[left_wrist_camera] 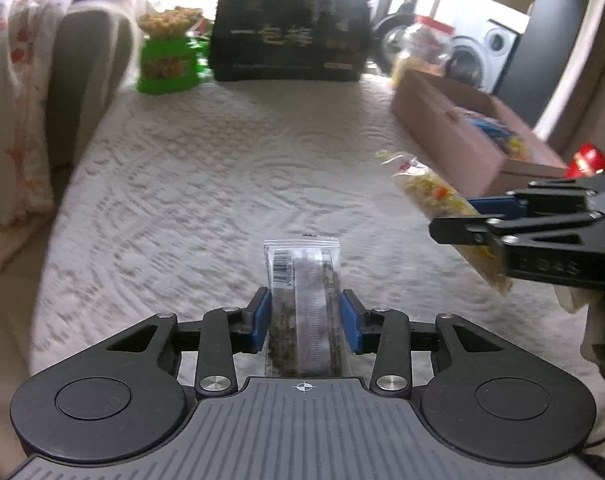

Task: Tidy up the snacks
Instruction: 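Lower the stick snack and seed bag into the pink box and open both tools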

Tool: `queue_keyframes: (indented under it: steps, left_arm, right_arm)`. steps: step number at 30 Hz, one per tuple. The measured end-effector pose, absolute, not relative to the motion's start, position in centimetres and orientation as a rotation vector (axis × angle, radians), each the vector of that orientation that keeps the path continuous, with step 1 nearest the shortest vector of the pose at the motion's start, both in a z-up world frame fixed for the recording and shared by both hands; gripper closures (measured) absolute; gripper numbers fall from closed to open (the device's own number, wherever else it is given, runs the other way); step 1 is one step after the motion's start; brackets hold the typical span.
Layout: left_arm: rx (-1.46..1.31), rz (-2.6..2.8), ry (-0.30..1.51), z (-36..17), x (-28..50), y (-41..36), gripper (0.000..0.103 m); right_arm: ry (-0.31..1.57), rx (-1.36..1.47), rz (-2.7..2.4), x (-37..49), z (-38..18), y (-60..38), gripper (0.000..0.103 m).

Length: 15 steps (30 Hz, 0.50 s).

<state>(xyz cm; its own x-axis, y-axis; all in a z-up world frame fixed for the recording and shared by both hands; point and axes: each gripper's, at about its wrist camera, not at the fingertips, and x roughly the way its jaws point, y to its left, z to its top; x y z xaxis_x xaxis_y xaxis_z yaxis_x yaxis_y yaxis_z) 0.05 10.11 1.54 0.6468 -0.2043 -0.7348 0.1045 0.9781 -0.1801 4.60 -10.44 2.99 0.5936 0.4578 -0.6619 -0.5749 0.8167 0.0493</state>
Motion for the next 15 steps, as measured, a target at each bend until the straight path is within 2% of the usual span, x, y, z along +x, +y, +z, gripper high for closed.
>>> queue_keyframes:
  steps: [11,15]
  left_arm:
    - [-0.026,-0.449,0.854,4.3,-3.0,-0.6,0.061]
    - [0.006,-0.521,0.79,7.0,-1.9,-3.6,0.061]
  right_arm:
    - [0.645,-0.136,0.496,-3.1,4.9,-20.8,0.074]
    - [0.611,-0.098,0.407,-3.9,5.4,-23.9,0.074]
